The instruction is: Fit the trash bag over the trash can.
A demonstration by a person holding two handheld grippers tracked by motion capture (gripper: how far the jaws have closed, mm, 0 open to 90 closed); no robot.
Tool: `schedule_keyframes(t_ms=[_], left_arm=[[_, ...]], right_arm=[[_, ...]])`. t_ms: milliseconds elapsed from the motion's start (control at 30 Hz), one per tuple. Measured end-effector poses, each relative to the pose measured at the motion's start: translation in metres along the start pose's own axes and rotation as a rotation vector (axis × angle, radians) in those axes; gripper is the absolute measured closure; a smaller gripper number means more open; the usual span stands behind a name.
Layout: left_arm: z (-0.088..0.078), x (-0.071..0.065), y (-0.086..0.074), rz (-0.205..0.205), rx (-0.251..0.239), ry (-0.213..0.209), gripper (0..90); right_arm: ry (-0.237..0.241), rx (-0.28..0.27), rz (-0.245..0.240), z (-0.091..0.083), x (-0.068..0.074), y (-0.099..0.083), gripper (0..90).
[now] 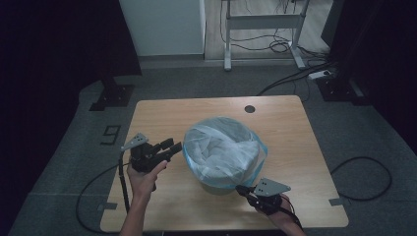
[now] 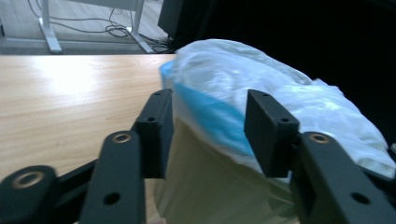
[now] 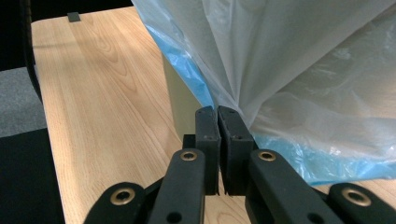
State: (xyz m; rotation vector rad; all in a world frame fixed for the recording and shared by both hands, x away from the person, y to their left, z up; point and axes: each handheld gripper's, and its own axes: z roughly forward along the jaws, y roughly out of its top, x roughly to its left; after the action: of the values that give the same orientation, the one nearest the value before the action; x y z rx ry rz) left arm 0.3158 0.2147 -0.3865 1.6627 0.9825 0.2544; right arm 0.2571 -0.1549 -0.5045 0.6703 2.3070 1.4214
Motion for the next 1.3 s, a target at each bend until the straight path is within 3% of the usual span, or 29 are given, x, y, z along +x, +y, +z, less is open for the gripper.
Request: schedule_keyframes(t_ms=[100,267,367,533,667,833,1067,1300], left_arm=[[0.001,-0.010,0.003,0.034,0.017,0.017,43.7],[0.008,-0.019,0.001,0.033,0.061,0.014,44.2],[0.009,-0.021,0.000,0.050,0.068,0.027,57.1],[0.007,-0.019,-0.002,0.035,0.073,-0.005,78.3],[0.005,-0.015,-0.006,0.029,0.060,-0.008,87.1],[0.002,-0.009,-0.014,0.004,0.041,-0.008,89.3],[0.005,0.004,-0.027,-0.031,0.041,-0.001,89.4],[0.010,0.011,-0.039,-0.047,0.047,0.002,89.5]], right_arm=[[-0.009,0.003,0.003,-0.001,-0.001,-0.001,84.7],[-0.016,0.003,0.006,-0.003,-0.001,-0.002,84.4],[-0.023,0.004,0.004,-0.005,-0.001,-0.002,84.4],[-0.032,-0.001,0.007,-0.008,-0.003,-0.003,84.4],[-0.035,-0.002,0.007,-0.008,-0.003,-0.003,84.5],[-0.026,-0.019,0.003,-0.007,-0.001,-0.002,83.1],[-0.037,-0.075,-0.001,-0.009,0.008,0.004,55.8],[-0.101,-0.129,0.099,-0.016,0.001,0.003,39.2]])
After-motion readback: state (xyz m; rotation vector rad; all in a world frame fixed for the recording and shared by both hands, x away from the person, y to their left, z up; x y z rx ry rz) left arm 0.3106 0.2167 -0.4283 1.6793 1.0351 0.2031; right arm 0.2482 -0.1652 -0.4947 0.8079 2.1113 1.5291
